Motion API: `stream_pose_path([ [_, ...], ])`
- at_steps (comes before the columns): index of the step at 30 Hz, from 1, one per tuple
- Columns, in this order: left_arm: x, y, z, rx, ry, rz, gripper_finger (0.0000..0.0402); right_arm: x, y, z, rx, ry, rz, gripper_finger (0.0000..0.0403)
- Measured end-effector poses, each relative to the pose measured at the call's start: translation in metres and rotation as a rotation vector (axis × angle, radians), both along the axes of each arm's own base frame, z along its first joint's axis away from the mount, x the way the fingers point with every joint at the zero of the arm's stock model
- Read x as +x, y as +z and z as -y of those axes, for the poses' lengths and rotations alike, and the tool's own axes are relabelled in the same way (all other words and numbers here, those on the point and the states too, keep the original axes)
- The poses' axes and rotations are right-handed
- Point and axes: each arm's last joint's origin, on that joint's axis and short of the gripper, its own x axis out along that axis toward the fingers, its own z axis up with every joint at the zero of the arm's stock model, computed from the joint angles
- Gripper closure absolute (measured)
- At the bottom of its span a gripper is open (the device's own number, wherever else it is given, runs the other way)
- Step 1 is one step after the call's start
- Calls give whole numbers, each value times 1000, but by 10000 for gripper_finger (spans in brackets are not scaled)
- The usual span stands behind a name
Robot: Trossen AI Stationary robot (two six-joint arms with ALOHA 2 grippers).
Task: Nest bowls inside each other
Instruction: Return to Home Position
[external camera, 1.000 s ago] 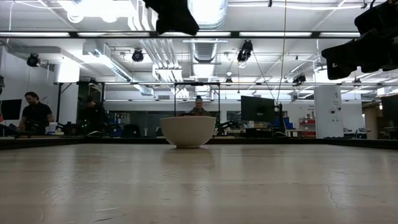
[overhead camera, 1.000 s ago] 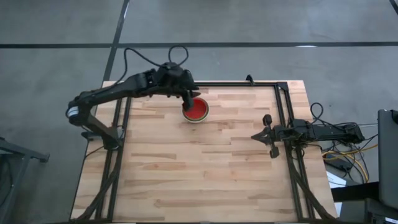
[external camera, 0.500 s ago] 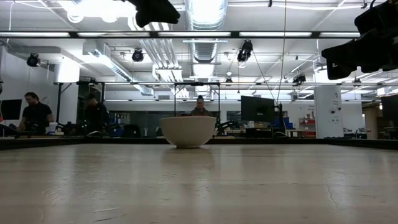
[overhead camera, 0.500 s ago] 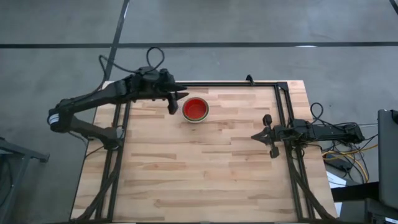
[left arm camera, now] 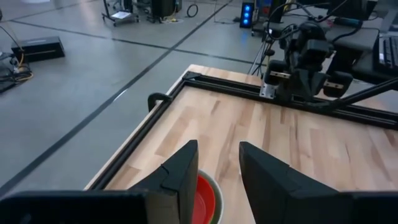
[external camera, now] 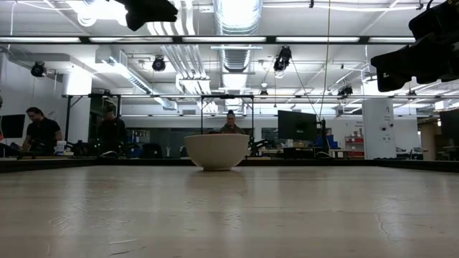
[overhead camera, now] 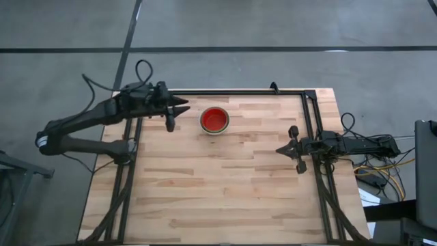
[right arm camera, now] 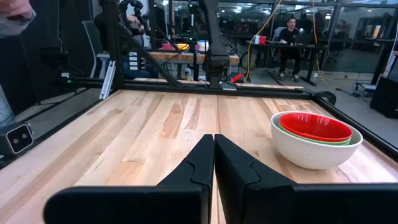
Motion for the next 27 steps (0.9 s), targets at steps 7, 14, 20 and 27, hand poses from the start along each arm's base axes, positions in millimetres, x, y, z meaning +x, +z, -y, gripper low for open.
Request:
stream_pose_path([
  [7,-23,-11,8,8,0,24,280,0,0,0,0,0,0,394],
  [14,-42,-26,14,-12,4,50,280,0,0,0,0,0,0,394],
  [20,-56,-38,19,-43,12,78,280,0,0,0,0,0,0,394],
  [27,-68,-54,23,-64,16,95,280,0,0,0,0,0,0,394],
])
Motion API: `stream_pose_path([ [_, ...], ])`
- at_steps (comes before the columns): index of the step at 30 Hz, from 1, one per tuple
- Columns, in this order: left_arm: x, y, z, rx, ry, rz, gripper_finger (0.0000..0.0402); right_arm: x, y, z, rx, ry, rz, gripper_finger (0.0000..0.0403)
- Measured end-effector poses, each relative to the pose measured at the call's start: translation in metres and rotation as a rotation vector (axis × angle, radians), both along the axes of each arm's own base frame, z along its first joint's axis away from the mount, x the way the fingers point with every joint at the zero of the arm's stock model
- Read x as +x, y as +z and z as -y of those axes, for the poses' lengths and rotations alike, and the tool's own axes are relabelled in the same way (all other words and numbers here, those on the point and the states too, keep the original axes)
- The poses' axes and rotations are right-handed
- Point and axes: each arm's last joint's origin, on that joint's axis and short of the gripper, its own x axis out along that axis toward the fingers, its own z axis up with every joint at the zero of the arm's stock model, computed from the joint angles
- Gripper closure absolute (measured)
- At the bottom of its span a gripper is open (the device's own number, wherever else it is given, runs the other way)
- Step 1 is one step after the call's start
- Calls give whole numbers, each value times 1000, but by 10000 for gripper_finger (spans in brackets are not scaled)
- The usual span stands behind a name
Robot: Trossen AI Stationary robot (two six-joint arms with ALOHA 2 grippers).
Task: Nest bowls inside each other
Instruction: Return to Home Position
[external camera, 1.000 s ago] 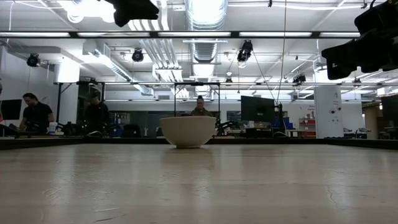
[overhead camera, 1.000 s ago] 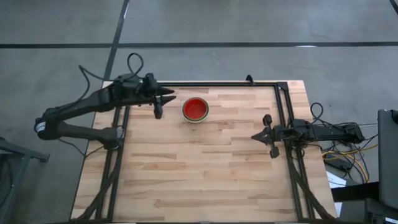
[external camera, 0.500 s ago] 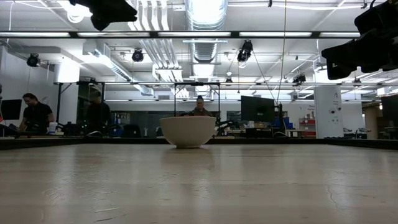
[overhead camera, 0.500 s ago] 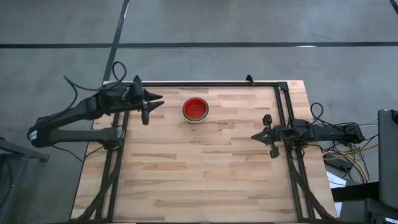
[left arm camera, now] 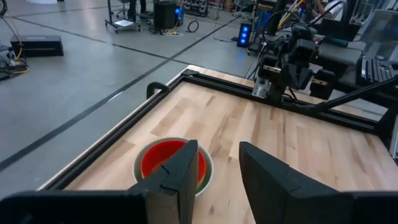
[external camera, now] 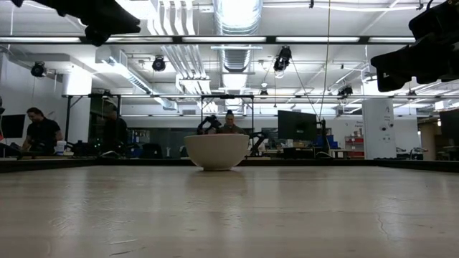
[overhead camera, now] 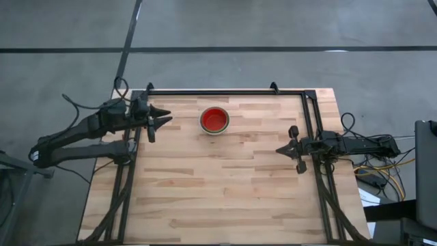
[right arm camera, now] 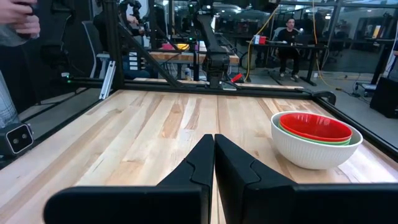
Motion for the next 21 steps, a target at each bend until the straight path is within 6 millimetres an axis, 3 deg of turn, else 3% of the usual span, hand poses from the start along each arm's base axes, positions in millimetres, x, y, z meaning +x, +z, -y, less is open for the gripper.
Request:
stream_pose_path([
  [21,-22,-58,9,-69,-44,150,280,0,0,0,0,0,1,394],
])
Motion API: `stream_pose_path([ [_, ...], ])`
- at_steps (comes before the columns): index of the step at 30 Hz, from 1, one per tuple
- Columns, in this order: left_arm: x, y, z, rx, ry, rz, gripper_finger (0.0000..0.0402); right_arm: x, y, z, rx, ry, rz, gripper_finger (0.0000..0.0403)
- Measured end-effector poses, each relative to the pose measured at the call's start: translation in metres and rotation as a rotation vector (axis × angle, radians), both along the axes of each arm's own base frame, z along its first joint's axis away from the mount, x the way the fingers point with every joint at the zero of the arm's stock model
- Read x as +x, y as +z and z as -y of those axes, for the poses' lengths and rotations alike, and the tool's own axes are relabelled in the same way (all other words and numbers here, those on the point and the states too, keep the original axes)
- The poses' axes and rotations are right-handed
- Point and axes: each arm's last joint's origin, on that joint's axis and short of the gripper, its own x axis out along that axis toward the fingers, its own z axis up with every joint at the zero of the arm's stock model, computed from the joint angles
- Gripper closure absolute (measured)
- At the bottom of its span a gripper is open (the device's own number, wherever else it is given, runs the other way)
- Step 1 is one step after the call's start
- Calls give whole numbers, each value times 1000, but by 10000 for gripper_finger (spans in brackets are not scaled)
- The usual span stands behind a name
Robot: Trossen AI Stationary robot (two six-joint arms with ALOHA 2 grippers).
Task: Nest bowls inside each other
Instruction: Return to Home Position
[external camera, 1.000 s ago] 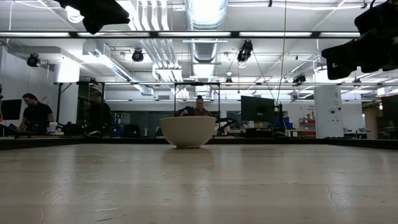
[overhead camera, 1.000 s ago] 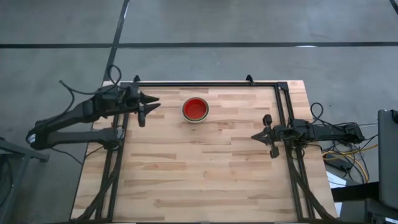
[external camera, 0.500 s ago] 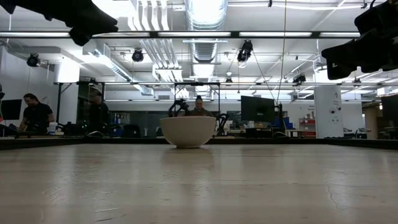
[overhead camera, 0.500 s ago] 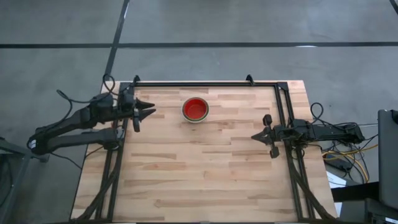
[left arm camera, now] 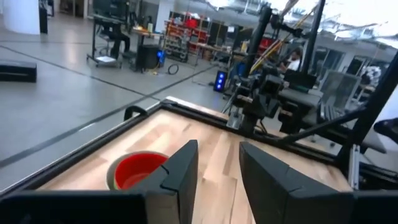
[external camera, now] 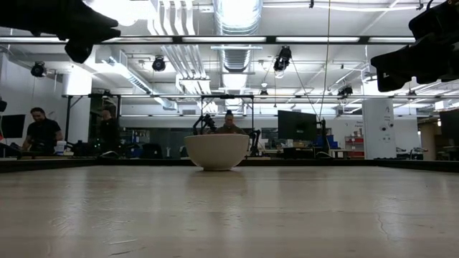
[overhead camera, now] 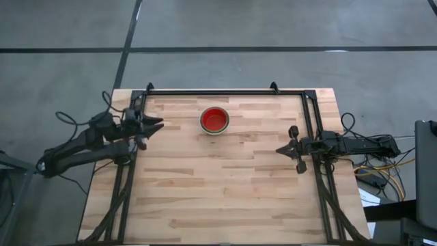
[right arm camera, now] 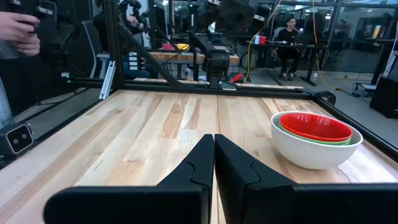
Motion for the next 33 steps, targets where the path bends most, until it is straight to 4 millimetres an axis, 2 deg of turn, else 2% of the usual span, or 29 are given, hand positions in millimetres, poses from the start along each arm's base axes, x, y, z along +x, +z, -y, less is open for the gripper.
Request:
stream_pose_path([
  [17,-4,-44,2,-68,-4,119,280,0,0,0,0,0,0,394],
  [23,-4,-60,2,-81,-6,118,280,0,0,0,0,0,0,394],
  [33,0,-76,0,-83,-15,110,280,0,0,0,0,0,0,394],
])
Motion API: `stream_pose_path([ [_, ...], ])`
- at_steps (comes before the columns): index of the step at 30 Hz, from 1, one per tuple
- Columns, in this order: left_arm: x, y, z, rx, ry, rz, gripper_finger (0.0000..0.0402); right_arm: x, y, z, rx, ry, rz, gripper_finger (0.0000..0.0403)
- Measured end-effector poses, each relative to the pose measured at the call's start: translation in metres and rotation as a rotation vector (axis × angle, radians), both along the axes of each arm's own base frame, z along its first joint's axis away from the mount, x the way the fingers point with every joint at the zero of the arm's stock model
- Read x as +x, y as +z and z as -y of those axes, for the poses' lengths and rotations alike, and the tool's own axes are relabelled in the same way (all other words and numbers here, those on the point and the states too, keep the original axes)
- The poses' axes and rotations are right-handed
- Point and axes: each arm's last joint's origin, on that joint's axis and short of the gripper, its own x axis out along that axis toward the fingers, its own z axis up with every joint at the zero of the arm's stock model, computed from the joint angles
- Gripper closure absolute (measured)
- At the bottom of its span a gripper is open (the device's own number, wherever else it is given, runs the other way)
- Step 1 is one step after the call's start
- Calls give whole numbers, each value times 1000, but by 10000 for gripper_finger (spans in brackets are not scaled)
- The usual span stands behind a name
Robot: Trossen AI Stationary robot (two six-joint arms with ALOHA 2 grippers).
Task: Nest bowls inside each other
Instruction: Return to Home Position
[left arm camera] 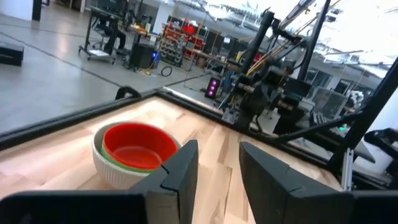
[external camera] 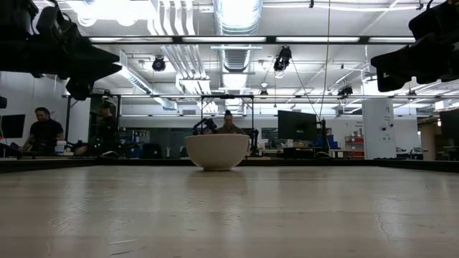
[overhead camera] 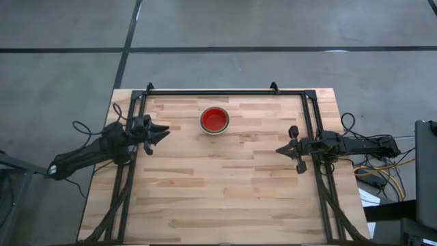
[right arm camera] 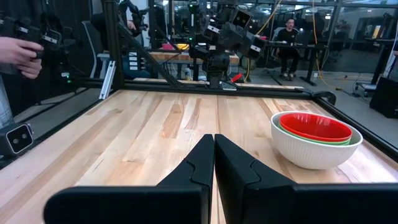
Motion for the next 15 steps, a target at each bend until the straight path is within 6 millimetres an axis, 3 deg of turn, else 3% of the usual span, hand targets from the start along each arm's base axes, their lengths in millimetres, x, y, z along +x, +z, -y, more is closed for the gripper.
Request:
stream_pose_path([
  [6,3,-15,-1,-31,1,-33,280,0,0,0,0,0,0,394],
  [15,4,-18,-2,-35,3,-33,280,0,0,0,0,0,0,394],
])
